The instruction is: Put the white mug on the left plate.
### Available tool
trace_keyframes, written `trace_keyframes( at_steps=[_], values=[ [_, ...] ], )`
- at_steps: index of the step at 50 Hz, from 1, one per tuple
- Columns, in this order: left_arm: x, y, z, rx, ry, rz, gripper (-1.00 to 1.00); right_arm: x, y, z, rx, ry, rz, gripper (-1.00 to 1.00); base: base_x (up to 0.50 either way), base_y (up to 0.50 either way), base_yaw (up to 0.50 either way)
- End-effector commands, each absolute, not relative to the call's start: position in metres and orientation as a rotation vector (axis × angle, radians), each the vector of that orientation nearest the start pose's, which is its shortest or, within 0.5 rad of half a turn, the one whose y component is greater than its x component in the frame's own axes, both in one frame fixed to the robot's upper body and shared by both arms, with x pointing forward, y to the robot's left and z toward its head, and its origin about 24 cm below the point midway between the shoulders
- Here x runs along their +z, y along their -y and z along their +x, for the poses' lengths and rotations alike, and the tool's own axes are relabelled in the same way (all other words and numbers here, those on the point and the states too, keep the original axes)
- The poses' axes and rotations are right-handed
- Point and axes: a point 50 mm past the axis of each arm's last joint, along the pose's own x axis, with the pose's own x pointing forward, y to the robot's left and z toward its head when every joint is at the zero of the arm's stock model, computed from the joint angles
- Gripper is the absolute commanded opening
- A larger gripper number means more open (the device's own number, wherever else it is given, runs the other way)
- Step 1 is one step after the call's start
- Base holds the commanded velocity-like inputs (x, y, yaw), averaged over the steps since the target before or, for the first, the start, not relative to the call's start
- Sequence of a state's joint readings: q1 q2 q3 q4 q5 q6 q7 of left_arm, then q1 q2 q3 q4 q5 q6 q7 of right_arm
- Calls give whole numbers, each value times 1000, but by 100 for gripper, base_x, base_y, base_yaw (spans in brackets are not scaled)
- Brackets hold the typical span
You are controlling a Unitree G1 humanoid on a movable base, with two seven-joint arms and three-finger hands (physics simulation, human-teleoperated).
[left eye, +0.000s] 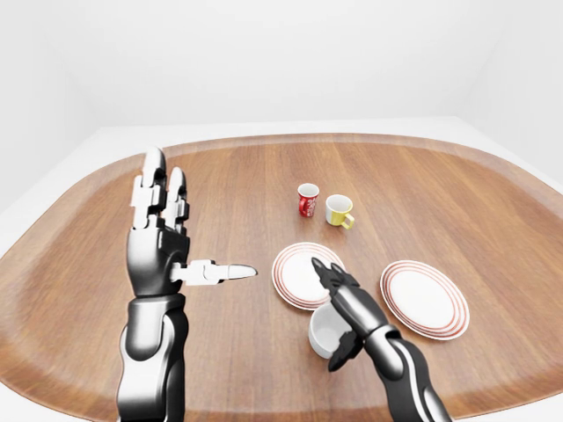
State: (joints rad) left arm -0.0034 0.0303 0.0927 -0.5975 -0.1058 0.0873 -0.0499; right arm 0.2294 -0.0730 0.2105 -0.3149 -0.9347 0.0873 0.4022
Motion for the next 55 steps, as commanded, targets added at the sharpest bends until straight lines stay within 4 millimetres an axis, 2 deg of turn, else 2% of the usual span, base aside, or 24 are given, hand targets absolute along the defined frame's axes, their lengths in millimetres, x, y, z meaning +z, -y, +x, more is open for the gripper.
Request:
trace_keyframes(
  at_steps=[1,22,35,55],
  values=[
    [167,-167,224,-3,508,-35,100,40,115,206,443,-126,-971,100,0,0,0],
    [168,-167,223,-4,512,-34,100,33,118,207,445,-158,-1001,100,0,0,0],
    [168,-167,223,-4,512,-34,100,46,116,214,468,-145,-1129,100,0,0,0],
    [167,-167,223,-5,510,-35,100,34,118,219,480,-201,-1148,100,0,0,0]
  ],
)
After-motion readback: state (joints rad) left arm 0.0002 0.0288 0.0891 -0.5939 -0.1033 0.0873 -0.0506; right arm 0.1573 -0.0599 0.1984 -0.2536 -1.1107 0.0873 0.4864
